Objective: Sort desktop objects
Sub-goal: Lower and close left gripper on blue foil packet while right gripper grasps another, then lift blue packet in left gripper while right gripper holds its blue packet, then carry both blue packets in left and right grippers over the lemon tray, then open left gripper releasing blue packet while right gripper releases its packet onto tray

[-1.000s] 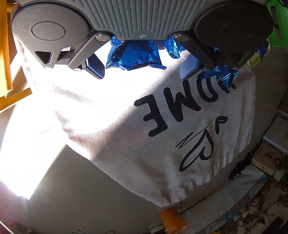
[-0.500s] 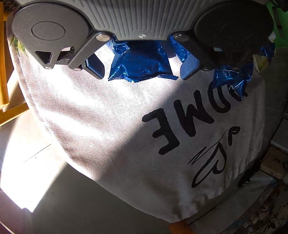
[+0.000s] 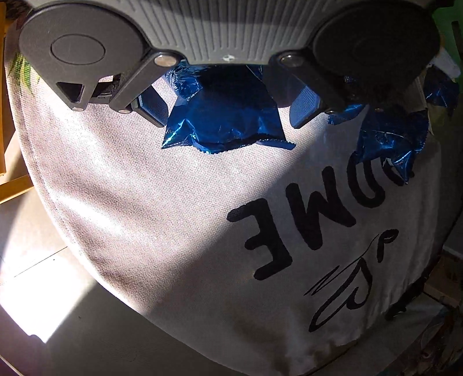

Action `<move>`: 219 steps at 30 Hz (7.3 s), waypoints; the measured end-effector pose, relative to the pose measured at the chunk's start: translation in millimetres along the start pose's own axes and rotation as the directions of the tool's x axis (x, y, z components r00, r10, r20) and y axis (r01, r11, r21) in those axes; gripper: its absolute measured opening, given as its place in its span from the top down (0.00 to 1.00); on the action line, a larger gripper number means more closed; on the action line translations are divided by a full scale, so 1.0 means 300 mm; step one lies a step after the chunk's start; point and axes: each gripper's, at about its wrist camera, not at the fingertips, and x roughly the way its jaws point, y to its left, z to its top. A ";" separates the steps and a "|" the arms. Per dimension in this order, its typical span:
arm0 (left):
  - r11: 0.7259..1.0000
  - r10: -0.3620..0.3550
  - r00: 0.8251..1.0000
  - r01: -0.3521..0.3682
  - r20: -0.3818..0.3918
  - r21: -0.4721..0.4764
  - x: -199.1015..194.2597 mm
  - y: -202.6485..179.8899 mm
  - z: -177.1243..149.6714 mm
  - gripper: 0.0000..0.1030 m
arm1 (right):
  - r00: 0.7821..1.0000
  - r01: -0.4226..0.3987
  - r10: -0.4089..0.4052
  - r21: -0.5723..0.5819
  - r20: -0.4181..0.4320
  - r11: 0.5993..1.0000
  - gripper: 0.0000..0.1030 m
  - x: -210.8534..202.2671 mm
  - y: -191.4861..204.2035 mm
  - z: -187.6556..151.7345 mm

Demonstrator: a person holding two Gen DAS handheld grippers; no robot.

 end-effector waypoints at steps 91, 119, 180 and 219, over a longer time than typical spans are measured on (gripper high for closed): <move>0.981 0.194 0.975 -0.192 -0.106 0.026 0.137 0.026 -0.038 0.00 | 0.999 -0.013 -0.001 -0.398 -0.035 0.917 0.14 0.057 0.244 -0.168; 0.980 0.199 0.970 -0.200 -0.140 0.002 0.166 -0.006 -0.027 0.00 | 1.000 0.013 -0.023 -0.442 -0.018 0.897 0.10 0.080 0.308 -0.253; 0.942 0.100 0.989 -0.058 0.109 -0.332 -0.275 0.473 0.084 0.07 | 0.939 -0.323 0.344 -0.401 -0.021 0.857 0.37 -0.024 0.543 -0.296; 0.695 0.322 0.938 -0.141 0.129 -0.705 -0.391 0.977 0.117 0.03 | 0.759 -0.590 0.604 -0.651 -0.244 0.478 0.24 0.026 1.004 -0.657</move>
